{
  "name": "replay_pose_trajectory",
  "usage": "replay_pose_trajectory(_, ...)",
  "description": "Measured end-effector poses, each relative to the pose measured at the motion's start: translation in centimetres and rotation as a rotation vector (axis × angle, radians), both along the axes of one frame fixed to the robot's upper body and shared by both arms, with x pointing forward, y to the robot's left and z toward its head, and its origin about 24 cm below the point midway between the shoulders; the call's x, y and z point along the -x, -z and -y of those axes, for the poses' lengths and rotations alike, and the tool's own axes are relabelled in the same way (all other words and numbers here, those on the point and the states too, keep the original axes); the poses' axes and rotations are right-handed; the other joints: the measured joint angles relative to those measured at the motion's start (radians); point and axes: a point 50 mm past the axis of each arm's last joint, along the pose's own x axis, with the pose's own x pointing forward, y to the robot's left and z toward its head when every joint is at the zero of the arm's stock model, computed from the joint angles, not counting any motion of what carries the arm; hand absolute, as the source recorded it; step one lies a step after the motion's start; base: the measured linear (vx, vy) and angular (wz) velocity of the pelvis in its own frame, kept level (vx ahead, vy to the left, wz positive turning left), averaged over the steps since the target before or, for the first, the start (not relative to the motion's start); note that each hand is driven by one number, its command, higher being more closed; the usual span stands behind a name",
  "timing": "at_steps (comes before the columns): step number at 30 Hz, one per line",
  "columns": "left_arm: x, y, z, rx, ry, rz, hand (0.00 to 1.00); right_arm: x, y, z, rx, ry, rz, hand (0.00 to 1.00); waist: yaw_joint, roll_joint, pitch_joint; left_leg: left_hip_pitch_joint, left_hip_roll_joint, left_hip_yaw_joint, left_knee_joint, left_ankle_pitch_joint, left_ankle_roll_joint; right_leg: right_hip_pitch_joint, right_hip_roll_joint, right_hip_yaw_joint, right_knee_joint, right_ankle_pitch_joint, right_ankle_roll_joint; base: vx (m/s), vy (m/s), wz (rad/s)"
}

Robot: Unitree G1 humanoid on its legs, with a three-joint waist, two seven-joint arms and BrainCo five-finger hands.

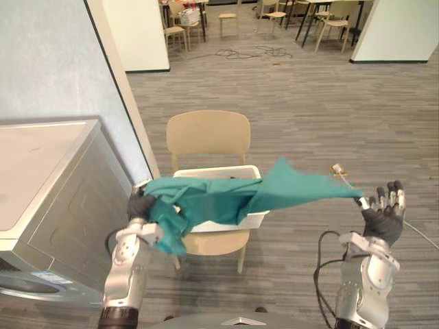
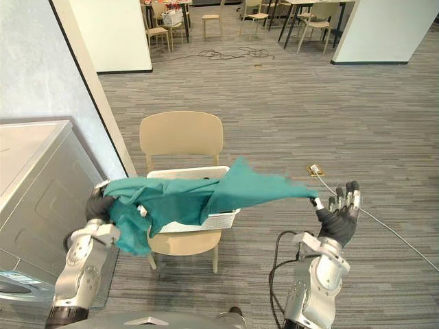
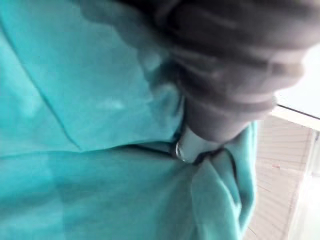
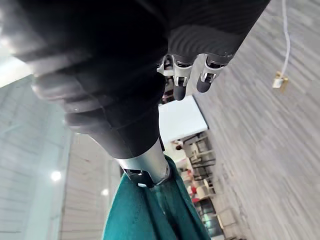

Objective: Pick up the laundry basket with both hands and put the clothes into the washing machine.

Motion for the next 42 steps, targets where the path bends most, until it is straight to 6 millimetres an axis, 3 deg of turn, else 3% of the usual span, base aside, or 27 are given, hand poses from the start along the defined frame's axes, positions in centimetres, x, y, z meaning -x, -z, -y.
replay_pose_trajectory(6,2.7,2.1,-1.2,0.047,-0.106,-0.099,1.00,1.4,1.9,0.4,-0.045,0.036,-0.091,0.00,0.025,-0.003,-0.001,-0.001,0.000,0.003,0.000,-0.001,0.001,0.000,-0.001,-0.005,0.004,-0.003,0.001,0.00,0.000,0.01)
replay_pose_trajectory(10,5.2,3.3,-4.4,0.042,-0.278,-0.173,1.00,3.7,2.7,1.5,-0.068,0.112,-0.127,0.00,0.045,-0.009,-0.007,0.005,0.003,0.003,0.000,-0.005,0.000,0.014,-0.001,-0.017,0.005,-0.009,0.000,0.01,-0.004,0.04)
replay_pose_trajectory(13,6.8,3.9,-5.2,0.046,-0.331,-0.215,1.00,4.5,3.1,1.5,-0.070,0.108,-0.159,0.00,0.052,-0.011,-0.012,0.005,0.005,0.010,0.000,-0.010,0.000,0.018,-0.001,-0.021,0.007,-0.015,0.001,0.00,0.000,0.00)
replay_pose_trajectory(24,8.6,2.8,-7.1,0.036,-0.448,-0.176,1.00,6.0,5.4,-0.1,-0.130,-0.004,-0.283,0.00,0.086,-0.013,-0.011,0.007,0.010,0.025,0.000,-0.011,0.000,0.020,-0.004,-0.032,0.022,-0.027,0.002,0.00,-0.001,0.01)
replay_pose_trajectory(30,9.8,3.6,-6.8,0.059,-0.465,-0.223,1.00,7.8,10.1,-1.0,-0.262,-0.008,-0.468,0.00,0.099,-0.027,-0.007,0.034,0.024,0.075,0.001,-0.011,0.000,0.031,-0.012,-0.051,0.058,-0.062,0.005,0.00,-0.007,0.09)
replay_pose_trajectory(36,12.0,8.4,-5.8,0.190,-0.488,-0.424,1.00,11.5,16.2,-2.9,-0.525,0.065,-0.669,0.00,0.107,-0.028,-0.006,0.040,0.024,0.078,0.001,-0.015,-0.003,0.030,-0.018,-0.063,0.082,-0.083,0.007,0.01,-0.002,0.01)
replay_pose_trajectory(42,13.4,10.3,-5.4,0.281,-0.524,-0.505,1.00,12.4,17.4,-3.7,-0.569,0.063,-0.726,0.00,0.114,-0.028,0.026,0.056,0.035,0.088,0.007,-0.022,-0.011,0.026,-0.019,-0.070,0.122,-0.110,0.005,0.02,-0.009,-0.02)
